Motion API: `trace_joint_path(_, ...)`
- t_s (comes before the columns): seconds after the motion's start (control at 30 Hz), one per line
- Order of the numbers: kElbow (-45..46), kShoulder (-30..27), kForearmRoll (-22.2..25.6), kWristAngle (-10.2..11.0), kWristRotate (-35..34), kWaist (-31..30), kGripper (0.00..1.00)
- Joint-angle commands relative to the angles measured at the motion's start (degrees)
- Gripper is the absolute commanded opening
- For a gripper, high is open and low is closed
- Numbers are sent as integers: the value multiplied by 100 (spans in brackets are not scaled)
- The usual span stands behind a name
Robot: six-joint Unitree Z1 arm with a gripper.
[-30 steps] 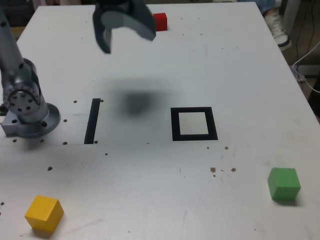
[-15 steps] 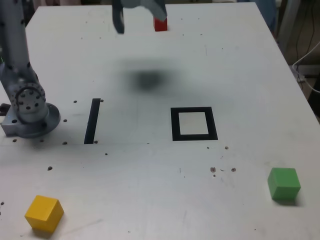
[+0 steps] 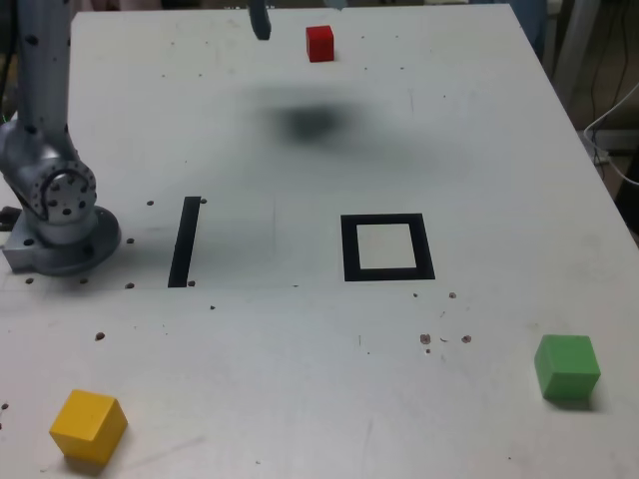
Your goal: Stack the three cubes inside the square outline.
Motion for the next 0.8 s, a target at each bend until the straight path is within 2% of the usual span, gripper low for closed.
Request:
trace_joint_path(0.0,-181,157,95,0,68,104,99)
trace_joint_path(0.33,-1217,1045,320,76,516,505,99)
trace_joint_path(0.5,-1736,1326,367,166,694,539,99)
trace_joint_path(0.77,-2384,1685,663,126,842,745,99)
